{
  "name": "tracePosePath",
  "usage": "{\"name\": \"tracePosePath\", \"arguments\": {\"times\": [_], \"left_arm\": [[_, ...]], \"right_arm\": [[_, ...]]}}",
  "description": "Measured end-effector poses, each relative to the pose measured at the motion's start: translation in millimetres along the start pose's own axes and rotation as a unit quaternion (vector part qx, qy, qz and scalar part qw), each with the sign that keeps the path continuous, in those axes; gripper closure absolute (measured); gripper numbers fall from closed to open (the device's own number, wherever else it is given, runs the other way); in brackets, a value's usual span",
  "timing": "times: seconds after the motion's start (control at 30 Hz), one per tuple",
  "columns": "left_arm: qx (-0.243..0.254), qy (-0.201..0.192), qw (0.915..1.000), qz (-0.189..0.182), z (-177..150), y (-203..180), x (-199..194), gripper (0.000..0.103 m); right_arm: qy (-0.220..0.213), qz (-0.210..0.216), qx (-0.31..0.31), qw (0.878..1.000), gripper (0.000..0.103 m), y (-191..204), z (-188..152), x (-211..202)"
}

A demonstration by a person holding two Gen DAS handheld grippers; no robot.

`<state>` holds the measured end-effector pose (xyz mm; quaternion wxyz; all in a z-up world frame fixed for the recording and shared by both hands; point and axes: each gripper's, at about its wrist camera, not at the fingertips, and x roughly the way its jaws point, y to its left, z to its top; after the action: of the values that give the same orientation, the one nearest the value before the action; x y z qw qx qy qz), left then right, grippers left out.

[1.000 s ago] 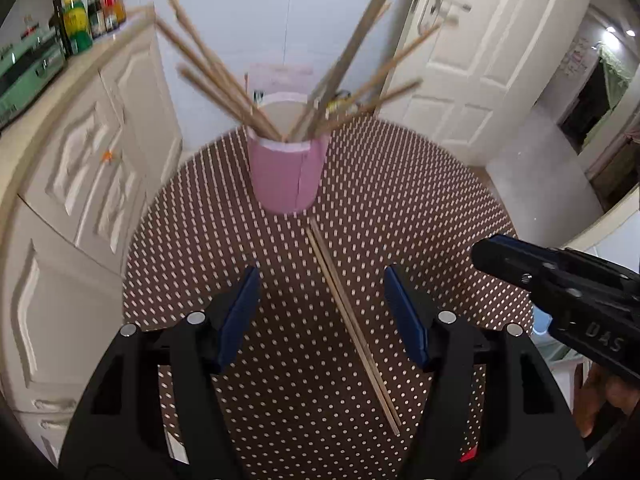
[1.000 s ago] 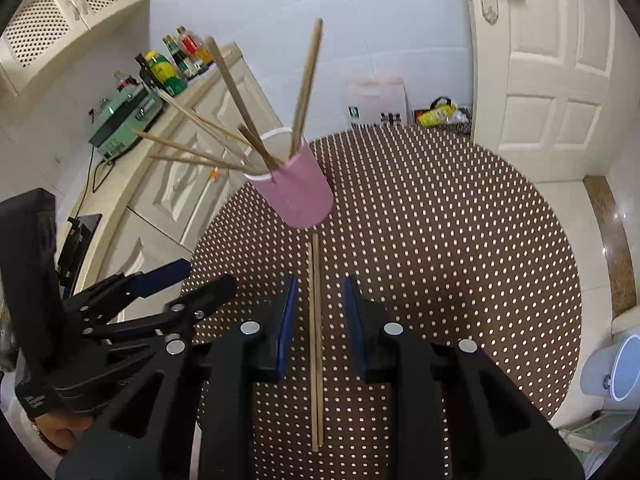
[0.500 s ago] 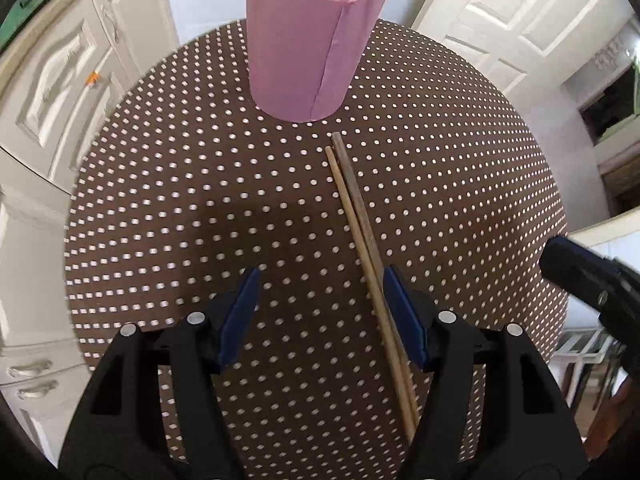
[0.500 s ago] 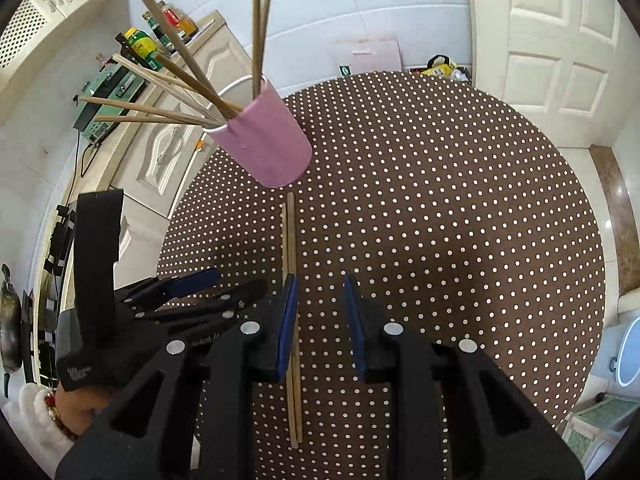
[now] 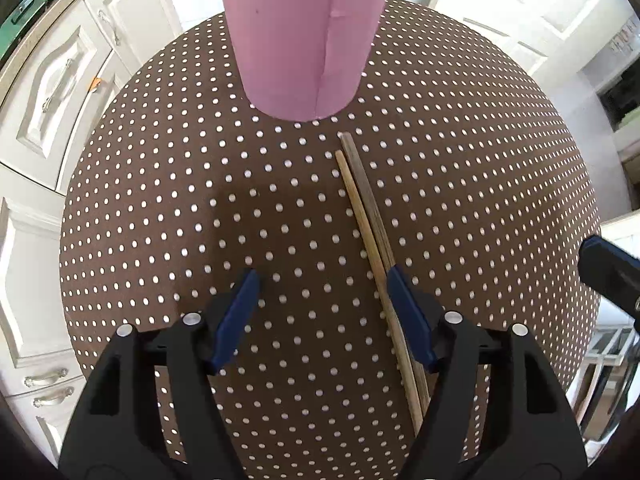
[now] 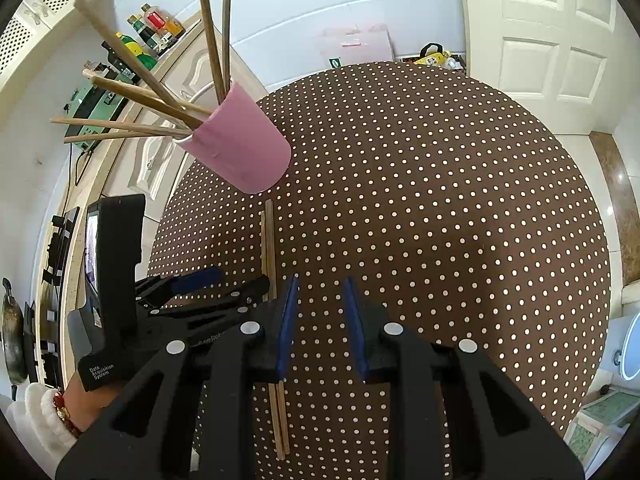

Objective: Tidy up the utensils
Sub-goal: 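Lower the left gripper onto a stick while the right gripper grasps the last stick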

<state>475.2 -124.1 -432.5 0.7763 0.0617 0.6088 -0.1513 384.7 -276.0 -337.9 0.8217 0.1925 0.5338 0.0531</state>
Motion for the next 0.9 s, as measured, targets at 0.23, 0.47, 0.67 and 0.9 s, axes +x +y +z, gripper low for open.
{"name": "tracePosePath", "arguments": {"times": [0.23, 0.47, 0.67, 0.9], "left_arm": [[0.003, 0.007, 1.0000, 0.001, 19, 5, 6, 0.034], [0.013, 0.019, 0.9995, 0.022, 29, 6, 11, 0.034], [0.021, 0.018, 0.9989, 0.037, 32, -11, 9, 0.043], [0.005, 0.007, 0.9999, 0.008, 49, 20, 8, 0.089]], "right_arm": [[0.014, 0.005, -0.008, 1.000, 0.081, 5, 6, 11], [0.027, 0.007, -0.015, 1.000, 0.081, 11, 11, 20], [0.043, 0.003, -0.027, 0.999, 0.081, 20, 13, 35], [0.064, 0.007, -0.041, 0.997, 0.081, 32, 15, 56]]}}
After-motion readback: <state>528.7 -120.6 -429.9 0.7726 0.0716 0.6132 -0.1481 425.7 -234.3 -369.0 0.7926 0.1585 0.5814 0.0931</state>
